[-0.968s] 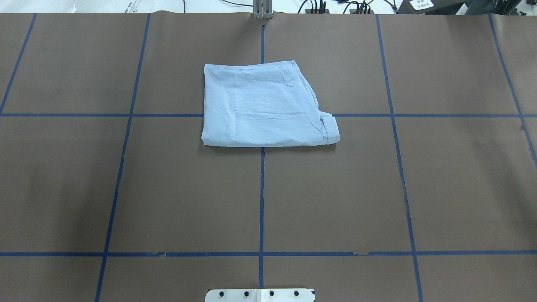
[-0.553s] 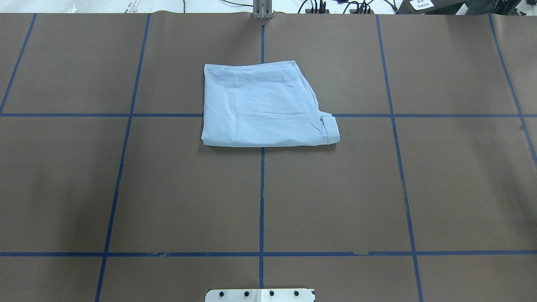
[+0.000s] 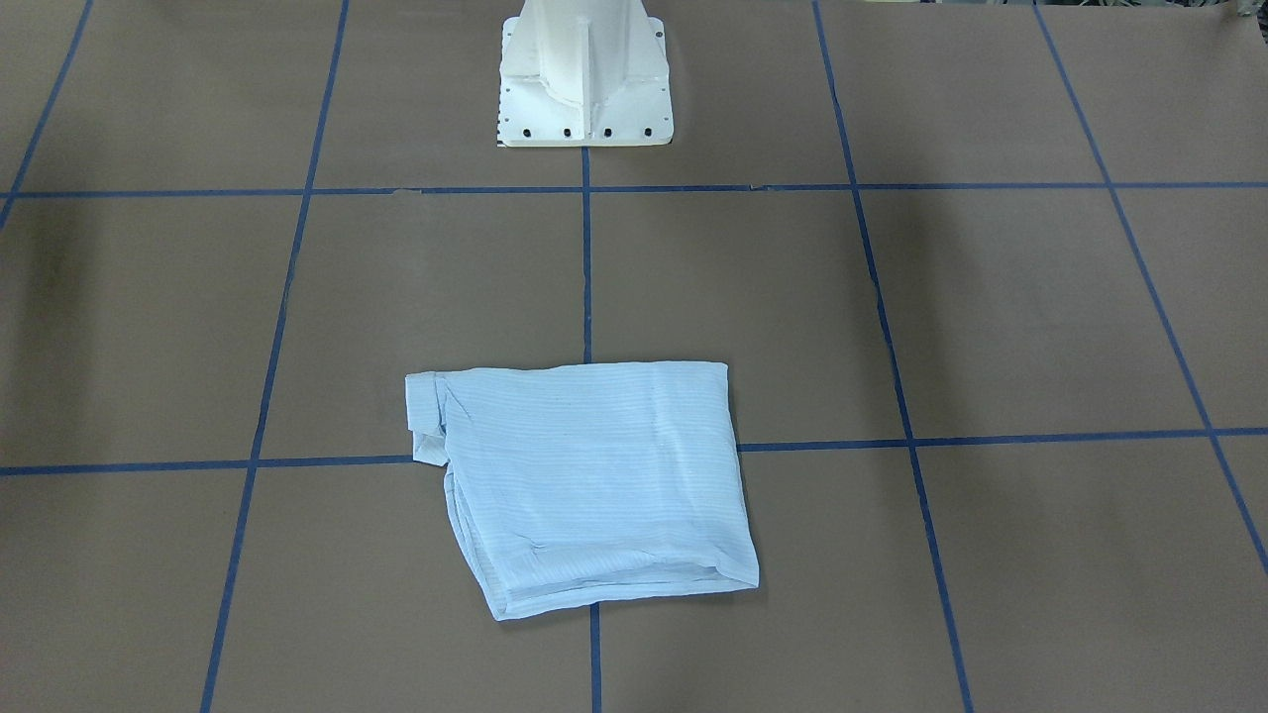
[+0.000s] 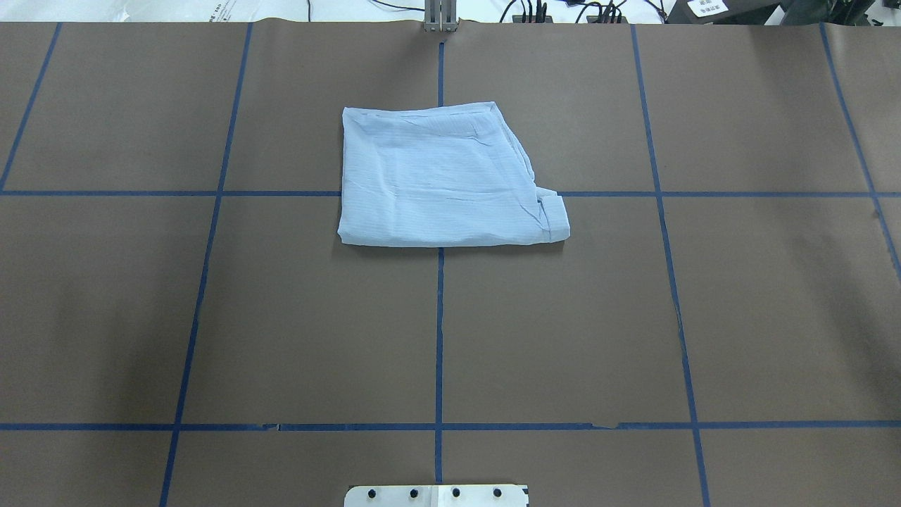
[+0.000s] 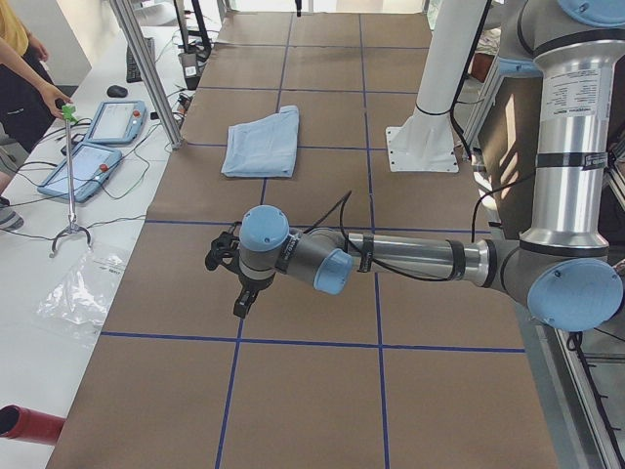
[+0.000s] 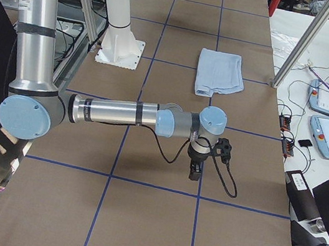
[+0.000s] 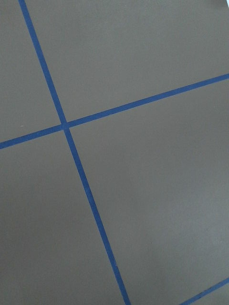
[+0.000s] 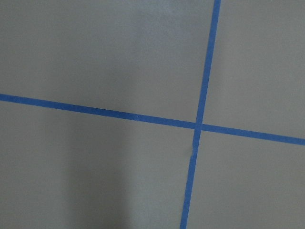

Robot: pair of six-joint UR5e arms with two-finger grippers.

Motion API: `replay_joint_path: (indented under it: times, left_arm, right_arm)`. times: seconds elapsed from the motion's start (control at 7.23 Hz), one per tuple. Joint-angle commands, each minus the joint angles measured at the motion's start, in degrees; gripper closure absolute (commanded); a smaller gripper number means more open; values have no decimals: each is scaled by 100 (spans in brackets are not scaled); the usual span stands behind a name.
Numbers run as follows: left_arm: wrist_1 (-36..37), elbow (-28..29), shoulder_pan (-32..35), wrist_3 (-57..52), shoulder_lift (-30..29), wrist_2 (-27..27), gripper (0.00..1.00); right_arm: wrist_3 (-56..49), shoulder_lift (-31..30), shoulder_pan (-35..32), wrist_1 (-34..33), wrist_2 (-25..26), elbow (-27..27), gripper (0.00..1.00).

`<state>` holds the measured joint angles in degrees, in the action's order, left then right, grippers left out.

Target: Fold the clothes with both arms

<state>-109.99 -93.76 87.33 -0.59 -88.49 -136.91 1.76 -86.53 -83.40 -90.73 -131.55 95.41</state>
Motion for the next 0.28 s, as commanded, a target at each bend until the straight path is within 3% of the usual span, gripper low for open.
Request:
replay_joint_path:
  times: [0.0, 0.14]
  left_arm:
    - [-22, 217, -6, -37, -54, -2, 0]
    - [-22, 174, -6, -37, -63, -2, 0]
  right_arm:
    - [0, 49, -9, 11, 7, 267, 0]
    - [0, 40, -9, 29, 24, 224, 0]
